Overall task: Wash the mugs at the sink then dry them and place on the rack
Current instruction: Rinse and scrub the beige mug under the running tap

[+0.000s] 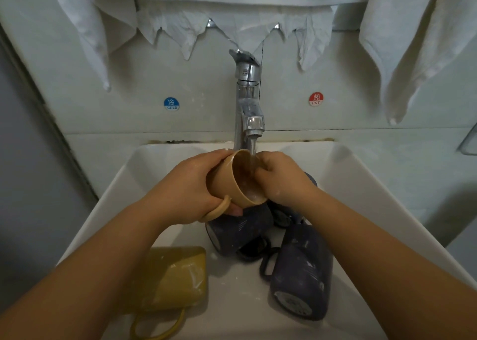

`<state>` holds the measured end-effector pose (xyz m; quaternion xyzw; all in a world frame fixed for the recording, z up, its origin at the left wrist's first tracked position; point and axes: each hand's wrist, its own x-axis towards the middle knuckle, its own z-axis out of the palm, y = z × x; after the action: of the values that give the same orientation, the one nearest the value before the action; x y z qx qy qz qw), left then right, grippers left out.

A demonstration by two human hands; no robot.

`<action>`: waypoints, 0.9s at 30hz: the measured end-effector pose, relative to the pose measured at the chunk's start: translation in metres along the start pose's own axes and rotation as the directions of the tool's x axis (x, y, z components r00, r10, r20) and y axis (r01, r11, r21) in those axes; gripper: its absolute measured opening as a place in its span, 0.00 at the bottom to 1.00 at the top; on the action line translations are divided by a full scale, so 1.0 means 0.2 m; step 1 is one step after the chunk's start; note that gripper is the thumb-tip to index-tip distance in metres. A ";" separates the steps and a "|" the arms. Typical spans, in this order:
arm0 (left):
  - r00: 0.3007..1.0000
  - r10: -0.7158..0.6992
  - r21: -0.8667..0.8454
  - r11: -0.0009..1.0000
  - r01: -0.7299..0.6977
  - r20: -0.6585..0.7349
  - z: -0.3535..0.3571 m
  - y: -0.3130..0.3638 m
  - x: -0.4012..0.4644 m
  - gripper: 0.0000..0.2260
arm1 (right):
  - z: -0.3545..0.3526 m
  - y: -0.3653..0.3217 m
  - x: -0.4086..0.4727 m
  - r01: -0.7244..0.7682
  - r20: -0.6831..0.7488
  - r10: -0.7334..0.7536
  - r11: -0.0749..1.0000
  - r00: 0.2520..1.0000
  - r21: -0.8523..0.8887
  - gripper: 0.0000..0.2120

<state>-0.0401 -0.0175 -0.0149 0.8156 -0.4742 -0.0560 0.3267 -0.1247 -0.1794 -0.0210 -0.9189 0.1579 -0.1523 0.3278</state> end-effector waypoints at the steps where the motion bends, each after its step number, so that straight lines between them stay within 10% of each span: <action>1: 0.999 -0.036 -0.023 0.999 0.037 0.038 -0.01 -0.01 0.01 0.42 | 0.00 0.00 0.00 -0.012 0.018 0.012 1.000 1.000 0.015 0.09; 7: 0.941 -0.109 -0.274 0.940 0.202 0.320 -0.17 -0.07 -0.01 0.35 | -0.01 -0.01 -0.03 -0.071 0.084 0.058 0.985 0.995 0.159 0.12; 14: 0.965 -0.163 -0.257 0.960 0.108 -0.205 -0.11 0.00 -0.05 0.08 | -0.03 0.02 -0.02 -0.213 0.079 0.201 0.956 0.976 0.202 0.12; 17: 0.973 -0.075 -0.138 0.989 0.045 -0.219 -0.03 0.10 -0.08 0.21 | -0.02 0.02 -0.01 -0.310 0.113 0.292 0.924 0.950 0.221 0.13; 20: 0.969 -0.107 -0.003 0.994 0.109 -0.222 0.03 0.13 -0.07 0.11 | -0.01 0.01 -0.01 -0.388 0.114 0.371 0.874 0.922 0.294 0.14; 27: 0.960 -0.158 -0.127 0.983 0.131 -0.232 0.03 0.08 -0.05 0.13 | 0.03 0.01 -0.03 -0.345 0.193 0.296 0.882 0.936 0.322 0.07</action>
<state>-0.0600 -0.0178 -0.0116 0.8296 -0.3662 -0.0065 0.4214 -0.1291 -0.1748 -0.0274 -0.8151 0.2552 -0.0576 0.5169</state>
